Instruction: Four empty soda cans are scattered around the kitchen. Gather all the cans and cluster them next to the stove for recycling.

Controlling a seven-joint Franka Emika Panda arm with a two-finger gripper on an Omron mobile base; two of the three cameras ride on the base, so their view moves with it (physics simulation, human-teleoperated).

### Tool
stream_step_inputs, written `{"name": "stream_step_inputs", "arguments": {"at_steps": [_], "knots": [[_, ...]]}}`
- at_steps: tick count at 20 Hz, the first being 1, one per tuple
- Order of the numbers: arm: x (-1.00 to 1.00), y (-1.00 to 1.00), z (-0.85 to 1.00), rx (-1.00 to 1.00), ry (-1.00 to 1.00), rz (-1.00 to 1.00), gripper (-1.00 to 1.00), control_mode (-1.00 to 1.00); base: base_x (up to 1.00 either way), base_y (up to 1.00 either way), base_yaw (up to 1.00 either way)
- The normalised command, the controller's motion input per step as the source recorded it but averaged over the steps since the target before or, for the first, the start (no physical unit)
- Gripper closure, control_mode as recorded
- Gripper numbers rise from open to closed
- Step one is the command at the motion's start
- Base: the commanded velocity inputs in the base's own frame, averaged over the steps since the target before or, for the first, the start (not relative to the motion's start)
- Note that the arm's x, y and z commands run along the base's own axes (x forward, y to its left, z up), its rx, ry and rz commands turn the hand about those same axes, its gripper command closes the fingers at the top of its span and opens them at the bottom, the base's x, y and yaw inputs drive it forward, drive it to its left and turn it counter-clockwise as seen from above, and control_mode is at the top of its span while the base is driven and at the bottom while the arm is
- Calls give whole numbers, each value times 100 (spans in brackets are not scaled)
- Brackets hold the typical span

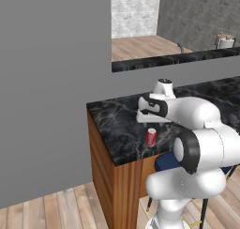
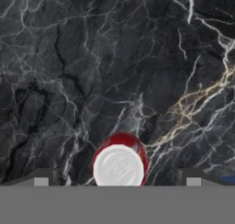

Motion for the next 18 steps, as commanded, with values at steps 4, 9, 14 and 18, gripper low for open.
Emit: {"name": "stream_step_inputs", "arguments": {"at_steps": [4,9,14,18], "knots": [[-1,2,-7,-1,3,-9,-100,-100,0,0,0],[0,1,-14,-3,1,-7,-100,-100,0,0,0],[0,1,-19,-1,0,-6,-100,-100,0,0,0],[-7,0,-13,0,0,-5,-100,-100,0,0,0]]}}
